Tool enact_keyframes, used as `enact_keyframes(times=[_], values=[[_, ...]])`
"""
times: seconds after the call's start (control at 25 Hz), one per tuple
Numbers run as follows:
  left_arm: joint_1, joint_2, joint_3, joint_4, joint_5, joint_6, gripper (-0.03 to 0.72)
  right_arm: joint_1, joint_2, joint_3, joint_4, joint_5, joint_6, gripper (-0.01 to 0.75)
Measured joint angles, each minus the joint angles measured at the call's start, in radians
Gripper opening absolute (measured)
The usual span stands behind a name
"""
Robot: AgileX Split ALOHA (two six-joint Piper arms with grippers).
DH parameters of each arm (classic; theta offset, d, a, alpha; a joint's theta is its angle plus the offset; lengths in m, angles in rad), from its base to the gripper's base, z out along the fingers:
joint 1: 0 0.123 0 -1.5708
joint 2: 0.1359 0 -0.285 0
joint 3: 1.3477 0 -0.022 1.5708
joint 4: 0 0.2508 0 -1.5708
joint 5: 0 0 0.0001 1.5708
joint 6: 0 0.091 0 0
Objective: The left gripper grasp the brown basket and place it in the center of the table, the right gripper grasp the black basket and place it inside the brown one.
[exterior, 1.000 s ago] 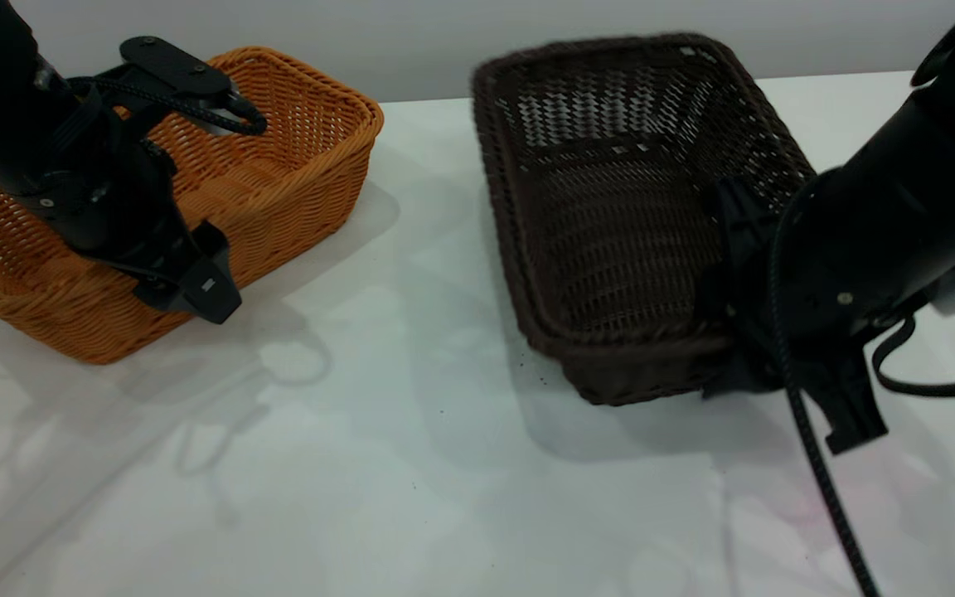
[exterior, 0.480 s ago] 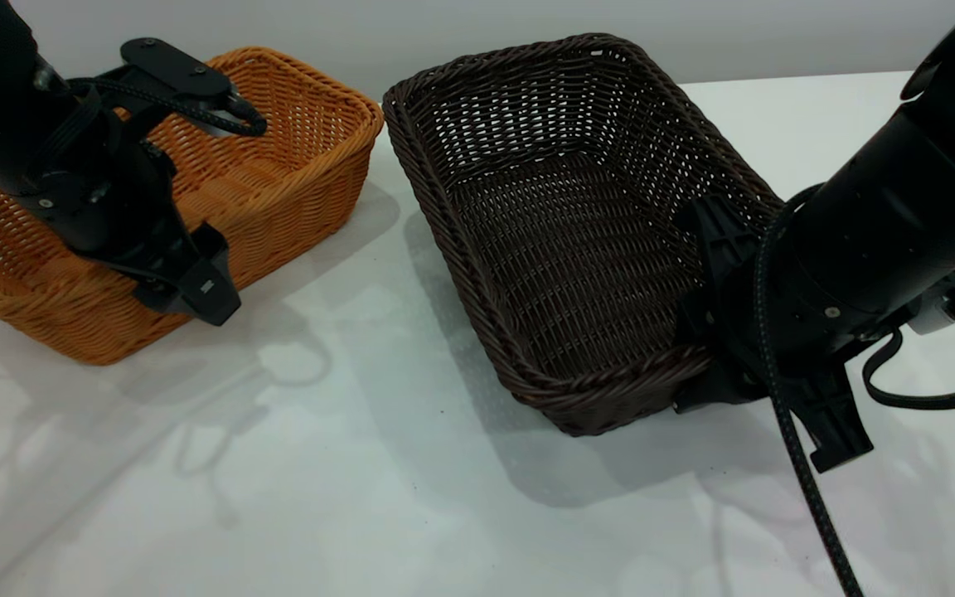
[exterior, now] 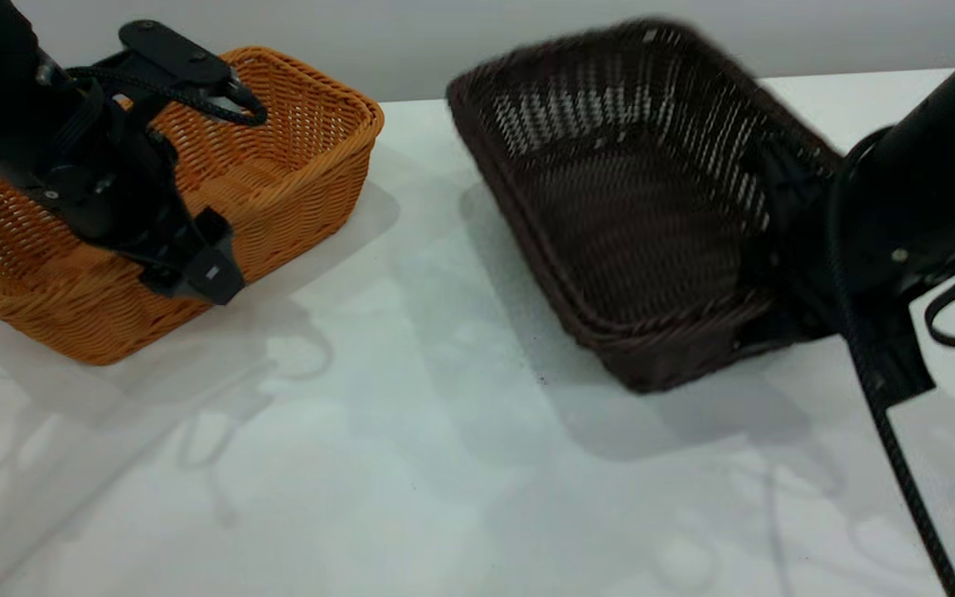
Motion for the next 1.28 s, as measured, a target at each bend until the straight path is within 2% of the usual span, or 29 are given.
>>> enact_keyframes(times=[0.12,0.32,0.48,0.64,0.84,1.12,1.28], values=[[0.000,0.000,0.000,0.000,-0.026,0.036,0.546,-0.009,0.000,0.000,-0.004,0.041,-0.038,0.120],[0.000,0.027,0.000,0.000,-0.047,0.042,0.539,-0.009,0.000,-0.002,-0.002,0.042,-0.049,0.120],[-0.011,0.053,0.000,0.001,-0.065,0.042,0.492,-0.009,0.000,-0.003,-0.002,0.059,-0.072,0.120],[-0.022,0.065,0.000,0.001,-0.111,0.042,0.364,-0.009,0.000,-0.003,-0.002,0.059,-0.118,0.120],[-0.022,0.065,0.000,0.007,-0.100,0.046,0.104,-0.009,0.000,-0.018,0.001,0.060,-0.119,0.120],[-0.022,0.064,-0.001,0.003,-0.033,0.074,0.096,-0.009,-0.020,-0.114,-0.032,0.062,-0.138,0.120],[-0.022,0.064,-0.002,0.001,0.031,0.101,0.096,-0.050,-0.042,-0.142,-0.047,0.052,-0.139,0.120]])
